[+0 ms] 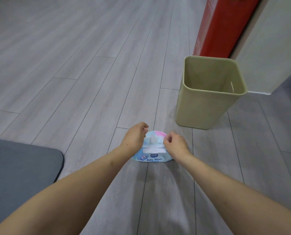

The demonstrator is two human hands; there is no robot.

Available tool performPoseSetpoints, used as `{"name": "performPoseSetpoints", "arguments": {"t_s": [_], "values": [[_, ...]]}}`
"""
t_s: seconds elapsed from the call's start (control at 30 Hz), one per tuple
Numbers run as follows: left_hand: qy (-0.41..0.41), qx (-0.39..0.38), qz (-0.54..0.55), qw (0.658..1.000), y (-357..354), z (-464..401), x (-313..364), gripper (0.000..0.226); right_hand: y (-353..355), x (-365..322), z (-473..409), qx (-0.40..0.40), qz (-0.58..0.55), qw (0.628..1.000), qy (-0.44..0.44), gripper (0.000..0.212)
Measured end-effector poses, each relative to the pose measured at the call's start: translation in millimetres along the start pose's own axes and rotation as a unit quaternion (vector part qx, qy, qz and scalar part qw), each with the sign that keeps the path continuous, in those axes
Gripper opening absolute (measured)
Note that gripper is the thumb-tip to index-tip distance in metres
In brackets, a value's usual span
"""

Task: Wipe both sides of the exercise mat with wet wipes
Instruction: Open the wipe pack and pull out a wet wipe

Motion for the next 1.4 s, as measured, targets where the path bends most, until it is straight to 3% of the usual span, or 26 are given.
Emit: {"name": "performPoseSetpoints", "arguments": {"t_s": [0.2, 0.4, 0.5, 0.63, 0.83, 0.97, 1.1, 1.23, 1.4], "values": [[-0.047, -0.091, -0.103, 0.989, -24.0, 5.6, -1.8, 0.023, 1.0, -1.8, 0.5, -0.001, 0.005, 1.000, -0.001, 0.015], [-0.048, -0.038, -0.167, 0.984, -21.4, 0.2, 8.4, 0.013, -0.4, 2.0, 1.9, 0.001, 0.008, 1.000, -0.001, 0.014], [-0.061, -0.009, -0.209, 0.976, -16.7, 2.5, 14.7, 0.021, 0.0, 3.5, 1.1, 0.005, 0.008, 1.000, -0.001, 0.013], [-0.079, 0.010, -0.198, 0.977, -11.9, 5.5, 20.6, 0.019, 0.4, 5.2, 1.0, 0.007, -0.002, 1.000, 0.000, 0.014], [-0.124, 0.029, -0.140, 0.982, -2.4, 8.1, 34.5, 0.011, 0.1, 7.0, 0.1, 0.007, 0.003, 1.000, -0.007, 0.014], [-0.130, 0.043, -0.037, 0.990, -1.2, 10.8, 32.5, 0.009, 0.2, 11.3, -3.6, 0.007, 0.014, 1.000, -0.014, 0.016], [-0.082, 0.016, 0.021, 0.996, -6.2, 7.3, 26.5, 0.011, 3.7, 11.7, -3.5, 0.009, 0.019, 1.000, -0.014, 0.016], [-0.028, 0.057, 0.189, 0.980, 19.1, -1.5, 36.0, 0.020, 4.5, 13.4, -1.0, 0.001, 0.036, 0.999, -0.010, 0.015], [-0.044, 0.039, 0.247, 0.967, 45.7, -17.8, 69.0, 0.018, 4.1, 13.3, -0.7, -0.007, 0.025, 1.000, -0.014, 0.015]]}}
Point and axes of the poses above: each hand's wrist, its own z-axis away from the middle knuckle, its own y-axis out of the back of the hand, x = y × z, the point moved 10 cm from there along -z, towards the middle knuckle, and after that the axes turned 8 degrees about z, right-handed, at the moved point
